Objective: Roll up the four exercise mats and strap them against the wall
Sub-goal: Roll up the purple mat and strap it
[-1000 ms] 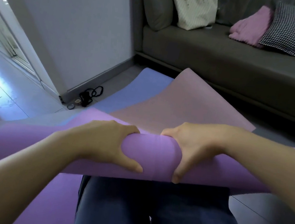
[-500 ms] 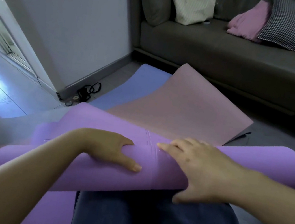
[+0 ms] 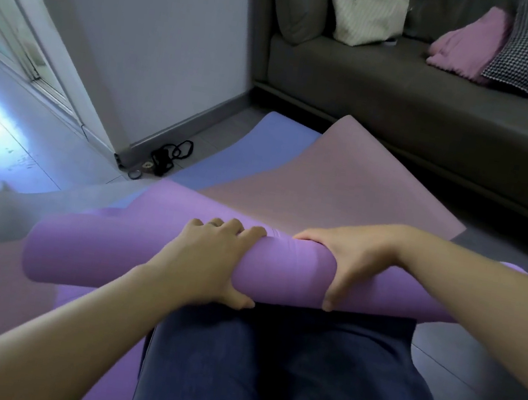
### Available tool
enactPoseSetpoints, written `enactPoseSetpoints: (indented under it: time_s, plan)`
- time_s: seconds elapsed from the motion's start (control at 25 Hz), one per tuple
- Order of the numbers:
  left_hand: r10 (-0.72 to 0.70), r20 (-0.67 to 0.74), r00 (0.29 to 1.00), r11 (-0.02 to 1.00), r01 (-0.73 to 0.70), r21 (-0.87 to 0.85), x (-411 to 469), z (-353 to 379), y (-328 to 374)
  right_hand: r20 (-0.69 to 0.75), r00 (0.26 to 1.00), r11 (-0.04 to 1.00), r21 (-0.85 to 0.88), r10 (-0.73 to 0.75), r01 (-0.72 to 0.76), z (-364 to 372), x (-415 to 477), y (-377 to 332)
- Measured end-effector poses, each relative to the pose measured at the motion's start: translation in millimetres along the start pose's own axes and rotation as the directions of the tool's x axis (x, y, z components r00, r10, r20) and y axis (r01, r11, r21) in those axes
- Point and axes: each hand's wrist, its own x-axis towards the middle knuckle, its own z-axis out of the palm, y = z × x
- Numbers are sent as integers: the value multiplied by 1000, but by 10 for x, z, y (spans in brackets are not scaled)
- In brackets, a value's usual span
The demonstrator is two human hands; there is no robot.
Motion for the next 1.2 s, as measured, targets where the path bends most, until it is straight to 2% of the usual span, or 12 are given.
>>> enactPoseSetpoints:
  time_s: [0.12, 0.2, 0.36, 0.48, 0.6, 0.68, 0.76, 0.84, 0.92, 0.96, 1.08, 1.2]
  plan:
    - [-5, -34, 999, 1000, 5, -8, -2, -21, 32, -356, 933, 928, -363, -54, -84, 357, -70, -124]
    - [16, -7, 1000, 999, -17, -41, -32, -81, 82, -382, 915, 897, -439, -134, -52, 382, -131, -169]
    - [36, 234, 972, 962, 29, -271, 2, -480, -66, -68, 997, 976, -218, -40, 24, -148, -246, -266]
    - [134, 537, 833, 925, 90, -369, -8, -540, -124, 222, 974, 998, -31, -47, 55, -133, -189, -300]
    - [193, 660, 726, 887, 158, -434, -5, -368, -83, 319, 948, 996, 90, -18, -11, 51, -125, -290]
    - [215, 644, 734, 881, 140, -453, -11, -307, -102, 196, 979, 995, 91, -60, 42, 129, -220, -244]
    - [233, 634, 738, 883, 113, -456, -2, -302, -104, -82, 991, 994, -4, -108, 108, 319, -413, -194]
    - [246, 653, 717, 873, 129, -470, 49, -311, -120, -367, 906, 959, -255, -211, 120, 589, -549, -200]
    - [249, 693, 676, 838, 208, -504, 96, -342, -119, -523, 793, 872, -490, -312, 20, 866, -490, -127]
    - [248, 682, 688, 835, 205, -510, 111, -354, -114, -555, 768, 858, -513, -320, -13, 916, -418, -97]
    - [180, 498, 848, 912, 46, -409, 63, -333, -60, -390, 907, 935, -354, -156, 8, 636, -337, -136]
    - [61, 139, 988, 998, -62, 6, -181, -124, 176, -212, 970, 984, -156, -120, 88, 342, -228, -95]
